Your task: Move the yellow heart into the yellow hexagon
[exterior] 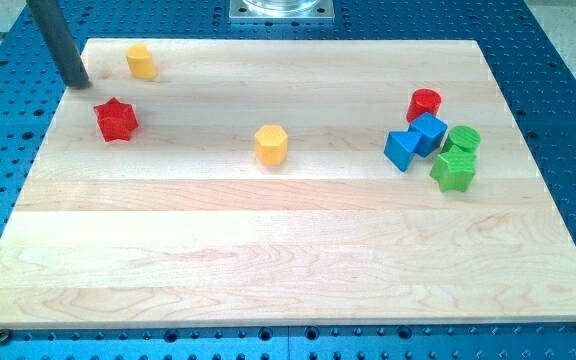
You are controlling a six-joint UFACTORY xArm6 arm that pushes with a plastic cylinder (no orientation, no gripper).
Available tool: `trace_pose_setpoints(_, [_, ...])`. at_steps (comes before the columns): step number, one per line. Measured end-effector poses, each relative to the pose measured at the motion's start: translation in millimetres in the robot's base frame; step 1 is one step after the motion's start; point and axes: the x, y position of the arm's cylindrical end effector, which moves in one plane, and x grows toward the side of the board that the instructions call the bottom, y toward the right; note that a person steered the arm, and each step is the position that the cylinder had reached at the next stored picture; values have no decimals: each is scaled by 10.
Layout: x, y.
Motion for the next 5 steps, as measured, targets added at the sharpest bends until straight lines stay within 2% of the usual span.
trace_pose_setpoints(1, [-318, 490])
trace_pose_setpoints(4, [670, 2231])
trace_pose_setpoints(5, [291, 2314])
